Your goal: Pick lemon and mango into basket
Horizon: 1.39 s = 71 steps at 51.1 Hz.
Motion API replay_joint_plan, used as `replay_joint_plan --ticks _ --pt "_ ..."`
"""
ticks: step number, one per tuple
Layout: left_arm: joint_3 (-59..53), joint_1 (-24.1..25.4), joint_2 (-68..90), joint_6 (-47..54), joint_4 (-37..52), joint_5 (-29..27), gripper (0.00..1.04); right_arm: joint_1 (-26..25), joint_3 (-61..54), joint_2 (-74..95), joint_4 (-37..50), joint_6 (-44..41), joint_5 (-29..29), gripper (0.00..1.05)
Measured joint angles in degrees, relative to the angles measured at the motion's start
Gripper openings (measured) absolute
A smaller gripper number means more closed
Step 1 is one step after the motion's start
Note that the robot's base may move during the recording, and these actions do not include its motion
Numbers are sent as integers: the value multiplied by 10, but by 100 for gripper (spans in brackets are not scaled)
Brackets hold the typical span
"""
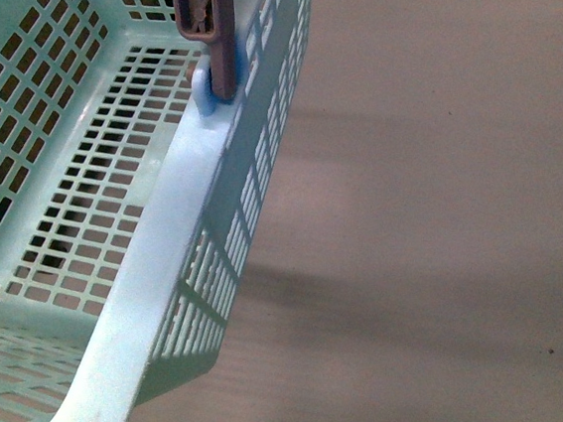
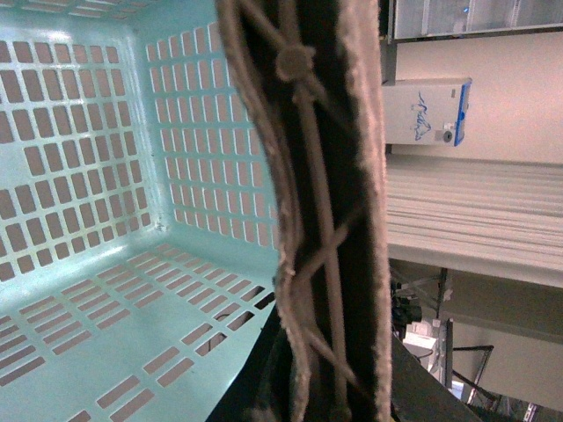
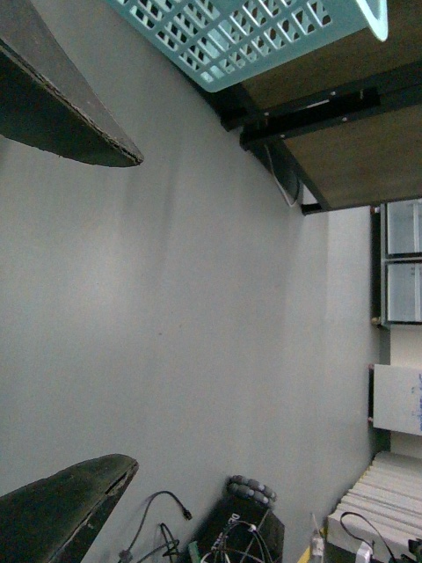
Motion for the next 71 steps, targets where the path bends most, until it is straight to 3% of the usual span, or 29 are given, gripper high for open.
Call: replay_joint_plan --ticks 71 --pt "0 0 0 1 0 0 7 0 0 0 0 0 0 96"
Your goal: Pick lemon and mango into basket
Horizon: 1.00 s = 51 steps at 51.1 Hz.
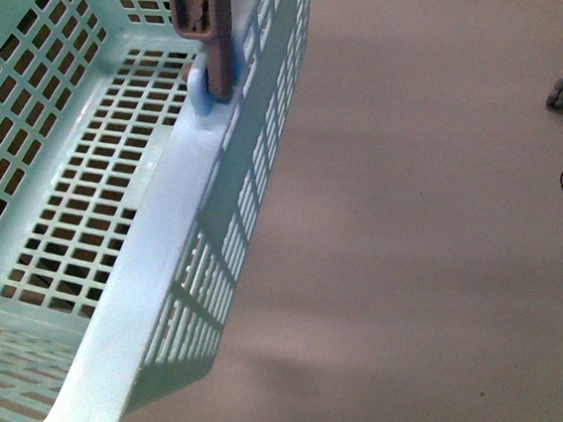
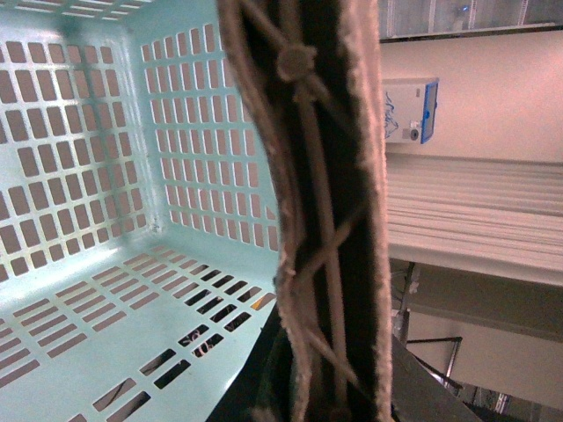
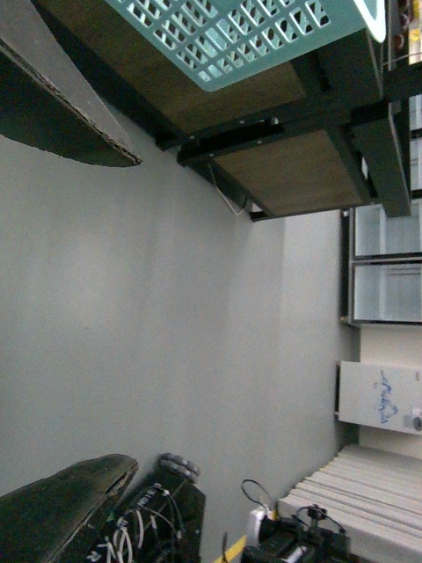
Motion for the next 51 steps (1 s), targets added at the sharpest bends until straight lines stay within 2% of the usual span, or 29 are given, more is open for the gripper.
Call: replay_joint_plan --ticks 51 --pt "0 0 0 1 0 0 7 0 0 0 0 0 0 96"
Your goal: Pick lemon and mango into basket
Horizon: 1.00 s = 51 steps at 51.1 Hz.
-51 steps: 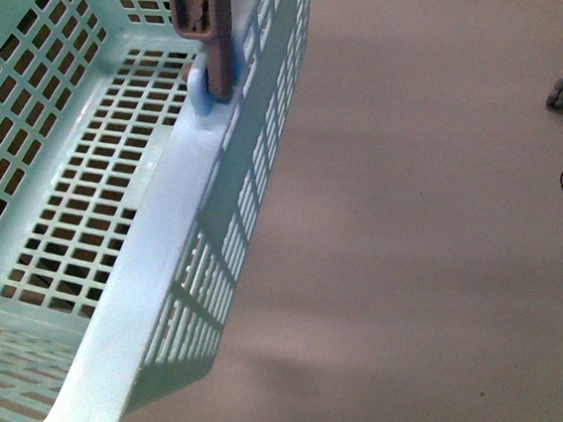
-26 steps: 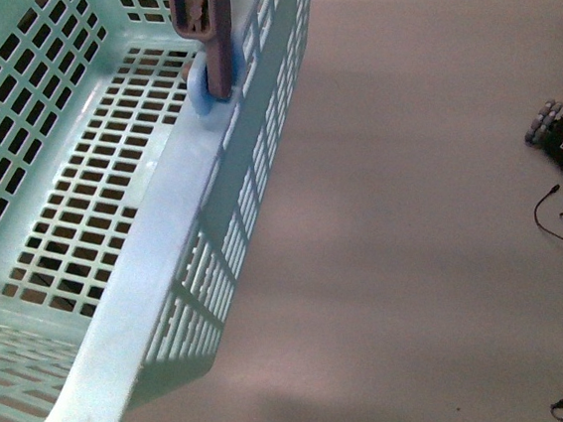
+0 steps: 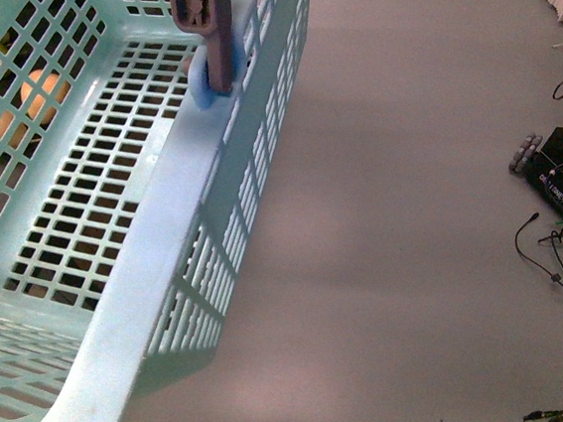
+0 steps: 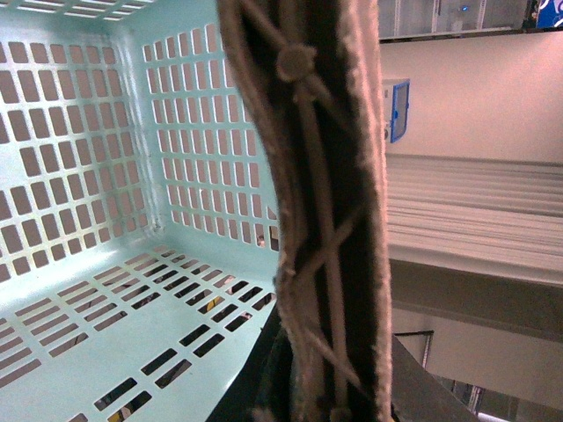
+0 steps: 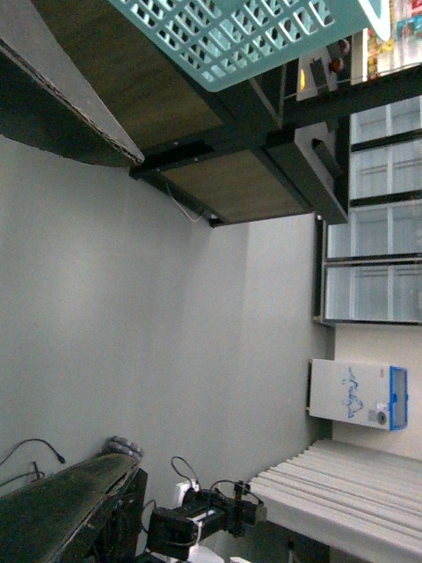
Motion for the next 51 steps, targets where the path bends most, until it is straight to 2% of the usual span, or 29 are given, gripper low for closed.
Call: replay_joint_plan --ticks 30,51 --pt "0 -6 0 -5 0 16 7 0 0 0 0 0 2 96" --pt "-1 -3 -1 0 -1 0 7 0 0 0 0 0 1 96"
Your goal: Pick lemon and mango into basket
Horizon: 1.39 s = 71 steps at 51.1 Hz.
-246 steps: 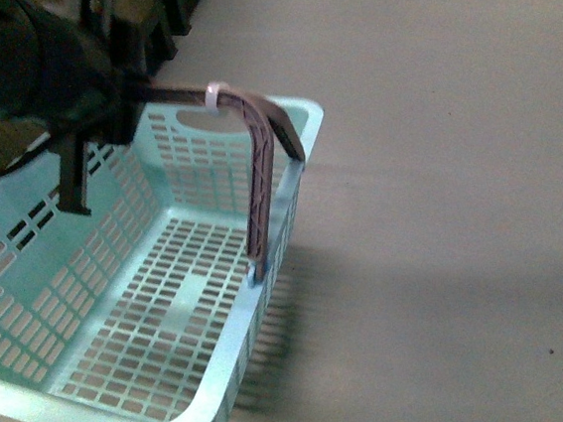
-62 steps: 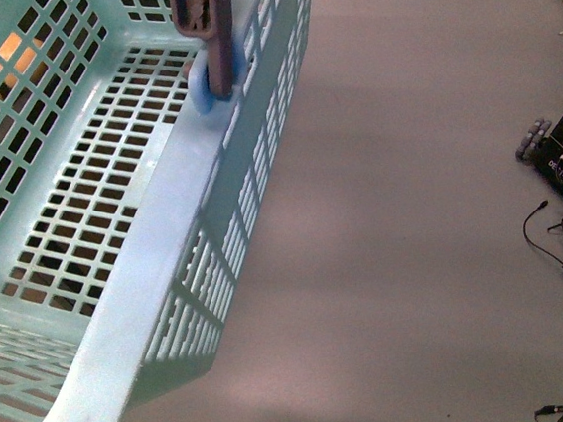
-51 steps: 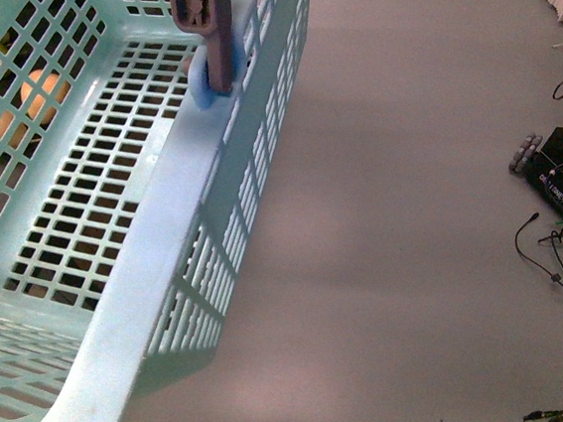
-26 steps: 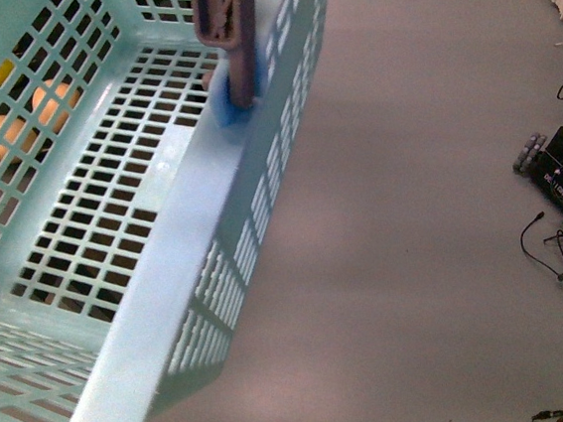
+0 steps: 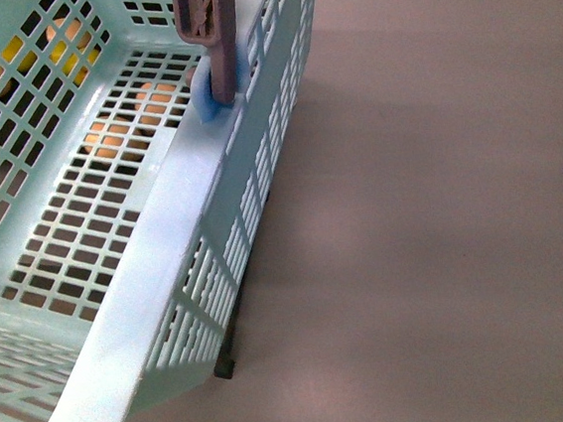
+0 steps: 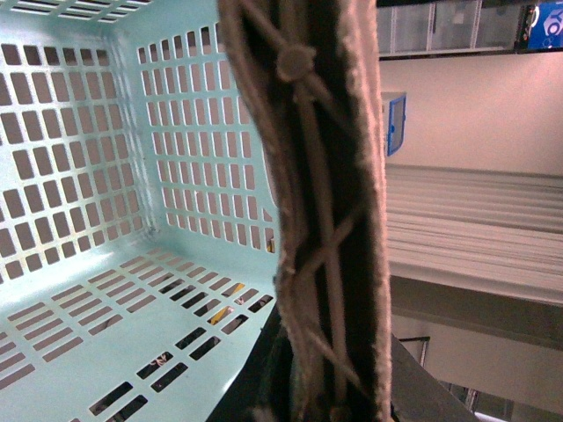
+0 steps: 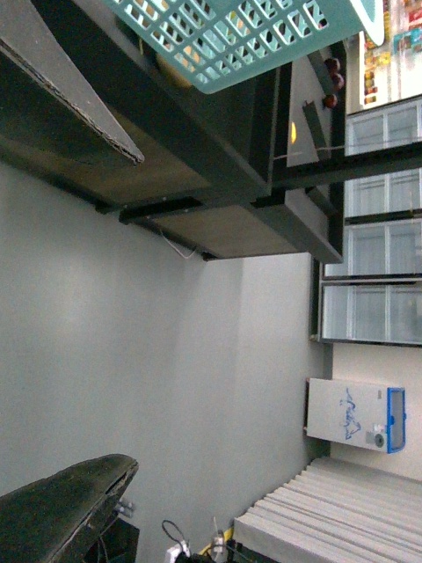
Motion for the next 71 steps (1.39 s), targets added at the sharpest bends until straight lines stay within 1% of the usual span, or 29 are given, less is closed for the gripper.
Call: replay_joint_plan --ticks 71 --pt "0 0 0 0 -1 -1 7 0 0 -1 0 0 -1 96"
